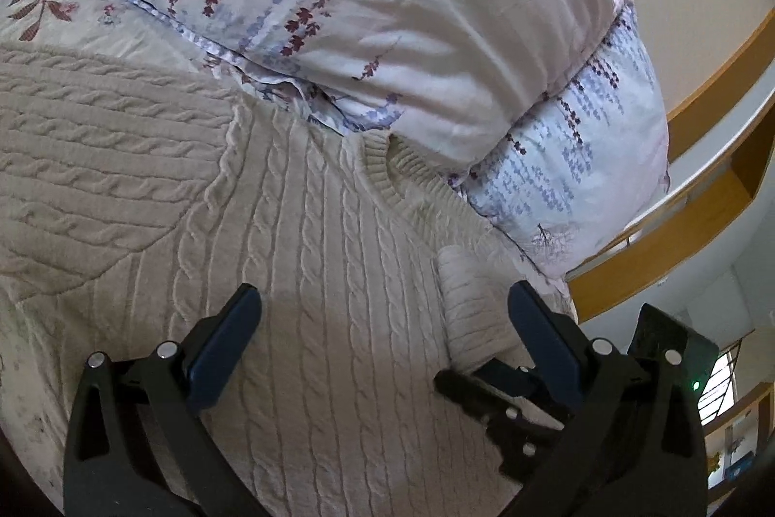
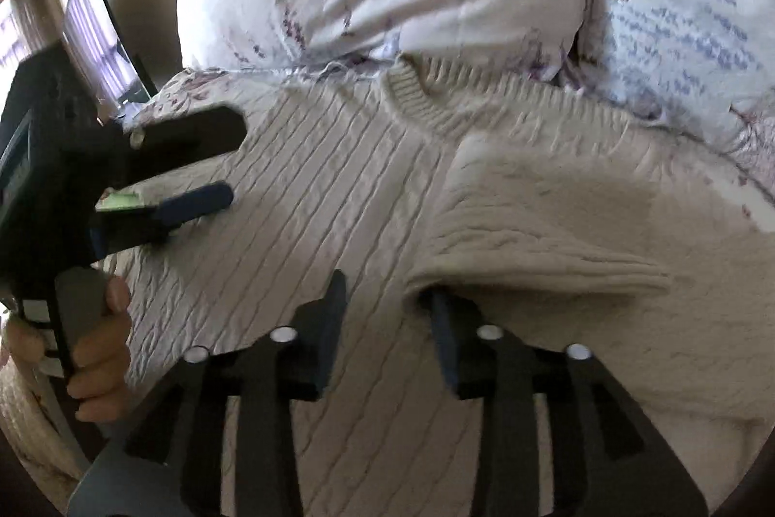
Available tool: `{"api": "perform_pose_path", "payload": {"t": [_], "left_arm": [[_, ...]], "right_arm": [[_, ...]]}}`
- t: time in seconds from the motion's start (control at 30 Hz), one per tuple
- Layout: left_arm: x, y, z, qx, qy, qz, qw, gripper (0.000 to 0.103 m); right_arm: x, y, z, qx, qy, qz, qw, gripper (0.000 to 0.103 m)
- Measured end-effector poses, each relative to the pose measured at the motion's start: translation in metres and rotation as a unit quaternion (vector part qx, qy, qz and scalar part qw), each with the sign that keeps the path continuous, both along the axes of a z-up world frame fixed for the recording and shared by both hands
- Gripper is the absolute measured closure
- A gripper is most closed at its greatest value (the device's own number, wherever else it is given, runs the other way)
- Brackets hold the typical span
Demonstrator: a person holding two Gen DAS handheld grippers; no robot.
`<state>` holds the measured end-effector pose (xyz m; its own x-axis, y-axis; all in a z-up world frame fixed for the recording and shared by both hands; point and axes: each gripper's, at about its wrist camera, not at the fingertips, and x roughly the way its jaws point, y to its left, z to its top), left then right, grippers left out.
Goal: Fold small clothes
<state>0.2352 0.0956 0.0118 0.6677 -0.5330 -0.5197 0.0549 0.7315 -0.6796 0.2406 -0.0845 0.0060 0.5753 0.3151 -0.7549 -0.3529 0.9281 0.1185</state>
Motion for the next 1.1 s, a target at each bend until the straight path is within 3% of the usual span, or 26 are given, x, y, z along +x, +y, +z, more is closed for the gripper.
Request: {"api": "perform_pose_path", "payload": {"t": [0.1,0.2,0.27,0.37,0.4,0.43,0.47,0.5,0.53,0.63,0.7,0.77,0.9,0.97,1.03,1.07,1.1], "left_arm": [[0.000,-0.004,0.000,0.001,-0.002,-0.012,0.9999,0.002],[-0.004,-0.010,0.004,0.006,-0.009,-0.023,0.9997,0.002],[-0.011,-0.022,0.012,0.039,-0.005,-0.037,0.9985,0.002],[-0.021,-0.051,0.026,0.114,-0.012,-0.073,0.9907,0.002],[-0.024,-0.062,0.031,0.144,-0.018,-0.084,0.9858,0.002],[-0.028,-0.078,0.037,0.187,-0.030,-0.097,0.9771,0.003],[-0.031,-0.092,0.041,0.228,-0.046,-0.106,0.9668,0.004],[-0.034,-0.107,0.045,0.273,-0.063,-0.111,0.9534,0.005],[-0.036,-0.128,0.047,0.339,-0.088,-0.117,0.9294,0.006],[-0.035,-0.163,0.044,0.428,-0.119,-0.126,0.8871,0.015],[-0.028,-0.180,0.039,0.456,-0.120,-0.133,0.8717,0.021],[-0.019,-0.192,0.031,0.470,-0.110,-0.142,0.8643,0.031],[-0.005,-0.209,0.014,0.506,-0.097,-0.146,0.8442,0.053],[0.003,-0.210,0.008,0.504,-0.082,-0.142,0.8480,0.075],[0.014,-0.201,0.008,0.475,-0.063,-0.125,0.8687,0.088],[0.018,-0.192,0.009,0.452,-0.056,-0.116,0.8825,0.093],[0.021,-0.186,0.011,0.433,-0.051,-0.106,0.8935,0.094]], "right_arm": [[-0.014,-0.015,0.008,0.034,0.002,0.003,0.999,0.054],[-0.023,-0.046,0.017,0.094,0.028,-0.016,0.995,0.052],[-0.026,-0.073,0.021,0.149,0.044,-0.044,0.987,0.052],[-0.041,-0.136,0.022,0.253,0.059,-0.126,0.958,0.052],[-0.047,-0.160,0.019,0.294,0.068,-0.162,0.940,0.052],[-0.049,-0.174,0.017,0.319,0.073,-0.184,0.927,0.052],[-0.060,-0.195,0.010,0.350,0.080,-0.223,0.906,0.052],[-0.065,-0.203,0.006,0.358,0.083,-0.242,0.898,0.052],[-0.066,-0.208,0.001,0.362,0.085,-0.263,0.890,0.052],[-0.069,-0.224,-0.012,0.373,0.092,-0.308,0.870,0.052],[-0.067,-0.230,-0.022,0.383,0.102,-0.330,0.857,0.053],[-0.066,-0.232,-0.029,0.390,0.106,-0.341,0.849,0.053],[-0.064,-0.236,-0.029,0.383,0.084,-0.356,0.848,0.053],[-0.061,-0.244,-0.029,0.371,0.071,-0.370,0.849,0.059],[-0.056,-0.246,-0.029,0.357,0.061,-0.380,0.851,0.073],[-0.054,-0.246,-0.029,0.348,0.056,-0.383,0.854,0.090],[-0.055,-0.247,-0.029,0.341,0.046,-0.386,0.856,0.091]]}}
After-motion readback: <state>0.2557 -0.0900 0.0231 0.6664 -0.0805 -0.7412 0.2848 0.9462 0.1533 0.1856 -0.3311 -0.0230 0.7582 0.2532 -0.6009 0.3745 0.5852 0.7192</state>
